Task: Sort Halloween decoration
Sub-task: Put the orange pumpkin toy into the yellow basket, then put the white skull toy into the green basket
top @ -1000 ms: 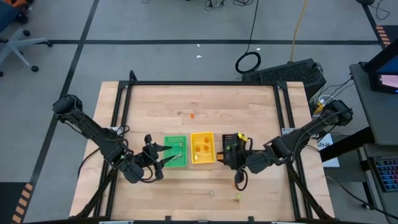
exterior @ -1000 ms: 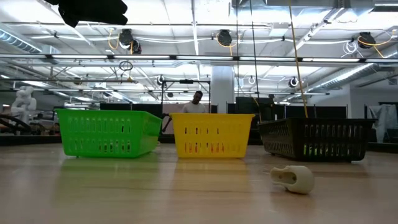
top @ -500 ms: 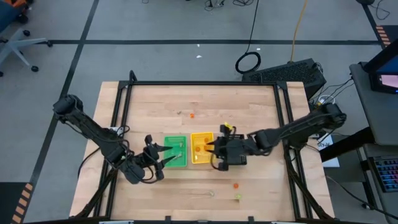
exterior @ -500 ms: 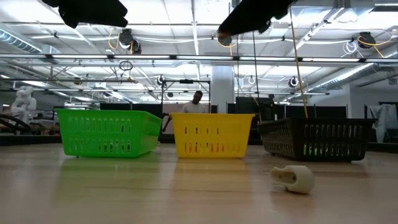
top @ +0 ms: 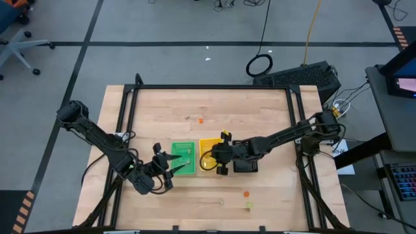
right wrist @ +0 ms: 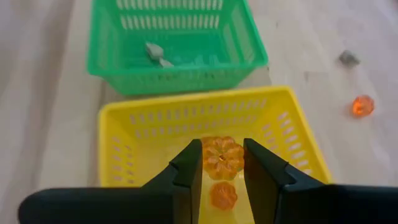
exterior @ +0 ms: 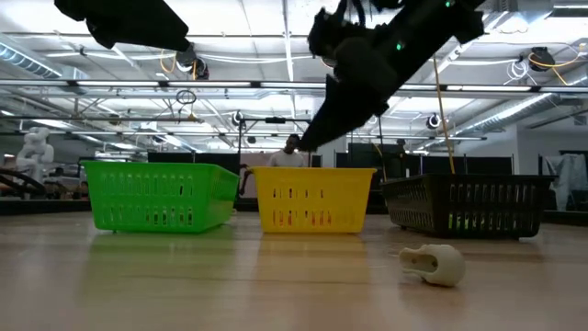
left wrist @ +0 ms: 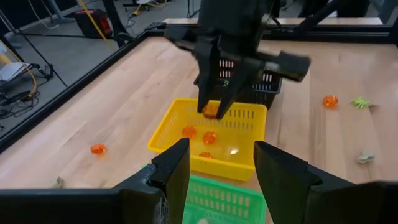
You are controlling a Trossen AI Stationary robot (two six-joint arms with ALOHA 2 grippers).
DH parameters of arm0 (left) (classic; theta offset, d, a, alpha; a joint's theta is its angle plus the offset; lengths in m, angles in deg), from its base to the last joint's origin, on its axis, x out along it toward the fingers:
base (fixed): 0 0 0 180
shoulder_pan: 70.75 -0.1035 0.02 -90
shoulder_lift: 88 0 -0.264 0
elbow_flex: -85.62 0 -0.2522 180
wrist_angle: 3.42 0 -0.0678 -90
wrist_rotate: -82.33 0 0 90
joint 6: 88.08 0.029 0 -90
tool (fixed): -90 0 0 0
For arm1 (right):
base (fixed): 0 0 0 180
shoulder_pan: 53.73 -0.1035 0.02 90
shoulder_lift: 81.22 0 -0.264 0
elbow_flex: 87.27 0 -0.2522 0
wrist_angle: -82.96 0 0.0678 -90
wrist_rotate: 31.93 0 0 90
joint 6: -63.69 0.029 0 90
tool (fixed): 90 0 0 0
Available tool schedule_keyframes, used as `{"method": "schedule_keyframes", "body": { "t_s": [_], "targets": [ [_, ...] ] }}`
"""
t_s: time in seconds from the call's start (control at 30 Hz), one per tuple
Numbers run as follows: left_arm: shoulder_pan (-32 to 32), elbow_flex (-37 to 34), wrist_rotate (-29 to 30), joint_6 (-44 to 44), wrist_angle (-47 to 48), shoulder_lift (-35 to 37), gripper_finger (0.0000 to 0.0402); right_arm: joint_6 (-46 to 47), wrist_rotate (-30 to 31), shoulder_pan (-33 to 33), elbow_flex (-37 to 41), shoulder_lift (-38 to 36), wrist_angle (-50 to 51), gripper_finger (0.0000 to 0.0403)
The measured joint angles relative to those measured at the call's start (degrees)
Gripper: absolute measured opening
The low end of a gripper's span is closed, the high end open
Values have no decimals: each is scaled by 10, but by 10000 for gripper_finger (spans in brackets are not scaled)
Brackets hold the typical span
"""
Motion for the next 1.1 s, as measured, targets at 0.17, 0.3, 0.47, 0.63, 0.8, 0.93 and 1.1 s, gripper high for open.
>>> {"method": "schedule_keyframes", "body": {
  "t_s": [0.17,0.3,0.47,0.63,0.8,0.93,1.1],
  "targets": [
    [0,0,0,0,0,0,178,16,0,9,0,23,0,75],
    [0,0,1,5,2,0,178,26,1,13,0,38,-1,75],
    [-1,0,10,26,2,0,178,40,2,14,0,48,4,98],
    [-9,0,11,50,2,1,178,42,12,14,0,44,0,139],
    [-33,0,9,56,2,2,178,42,19,14,0,43,1,169],
    [-59,7,-22,61,2,2,178,42,19,9,0,33,3,177],
    [-95,26,-53,79,28,2,178,37,19,-19,0,-21,1,178]
  ]
}}
